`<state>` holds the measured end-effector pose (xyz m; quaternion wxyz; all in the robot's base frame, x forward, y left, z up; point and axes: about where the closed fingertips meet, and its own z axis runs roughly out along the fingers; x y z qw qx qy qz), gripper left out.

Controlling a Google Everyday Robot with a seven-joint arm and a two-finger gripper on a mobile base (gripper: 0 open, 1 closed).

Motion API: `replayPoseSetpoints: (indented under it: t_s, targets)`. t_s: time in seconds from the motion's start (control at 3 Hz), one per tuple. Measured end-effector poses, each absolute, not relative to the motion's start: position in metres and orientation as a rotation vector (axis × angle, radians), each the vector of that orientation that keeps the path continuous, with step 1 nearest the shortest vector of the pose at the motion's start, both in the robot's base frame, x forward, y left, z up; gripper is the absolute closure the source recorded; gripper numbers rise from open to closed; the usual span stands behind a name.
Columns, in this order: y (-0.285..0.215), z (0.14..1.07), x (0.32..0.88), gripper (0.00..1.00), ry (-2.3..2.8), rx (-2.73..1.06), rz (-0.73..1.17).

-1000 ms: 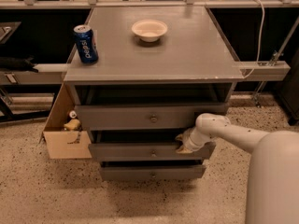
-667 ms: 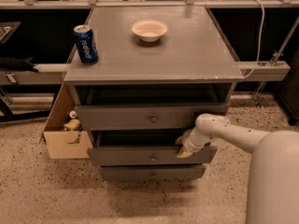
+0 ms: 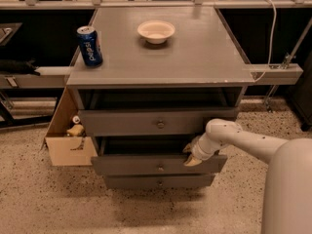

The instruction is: Open middle drawer

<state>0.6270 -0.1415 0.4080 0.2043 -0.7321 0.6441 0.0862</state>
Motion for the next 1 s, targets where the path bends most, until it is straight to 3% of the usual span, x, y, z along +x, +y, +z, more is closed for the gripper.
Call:
replayPoseSetpoints:
  t_s: [1.0]
  targets:
    - [-0.1414, 0.4079, 0.6270, 0.12, 1.796, -2.042, 0.241]
